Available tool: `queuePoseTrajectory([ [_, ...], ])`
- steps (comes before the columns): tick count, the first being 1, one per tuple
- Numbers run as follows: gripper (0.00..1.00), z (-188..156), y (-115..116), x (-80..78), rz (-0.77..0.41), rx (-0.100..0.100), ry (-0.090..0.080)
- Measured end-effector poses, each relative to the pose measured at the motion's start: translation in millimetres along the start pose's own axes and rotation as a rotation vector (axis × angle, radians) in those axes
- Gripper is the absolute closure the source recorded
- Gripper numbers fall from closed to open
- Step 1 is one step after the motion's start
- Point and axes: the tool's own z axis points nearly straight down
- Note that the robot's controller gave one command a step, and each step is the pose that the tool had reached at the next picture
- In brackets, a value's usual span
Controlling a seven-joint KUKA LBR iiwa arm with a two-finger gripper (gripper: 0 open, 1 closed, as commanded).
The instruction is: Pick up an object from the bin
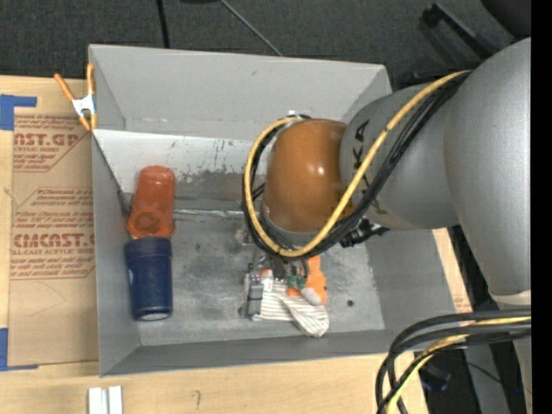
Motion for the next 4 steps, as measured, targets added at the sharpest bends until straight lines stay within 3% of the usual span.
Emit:
queuePoseTrajectory([
  [2, 0.00, -4, 0, -0.8, -0.001, 0.000, -0.003],
  [3, 0.00, -60, 11, -11.9, -0.153, 0.002, -0.004],
  [4, 0.00, -71, -8, -8.1, -0.140, -0.001, -0.019],
])
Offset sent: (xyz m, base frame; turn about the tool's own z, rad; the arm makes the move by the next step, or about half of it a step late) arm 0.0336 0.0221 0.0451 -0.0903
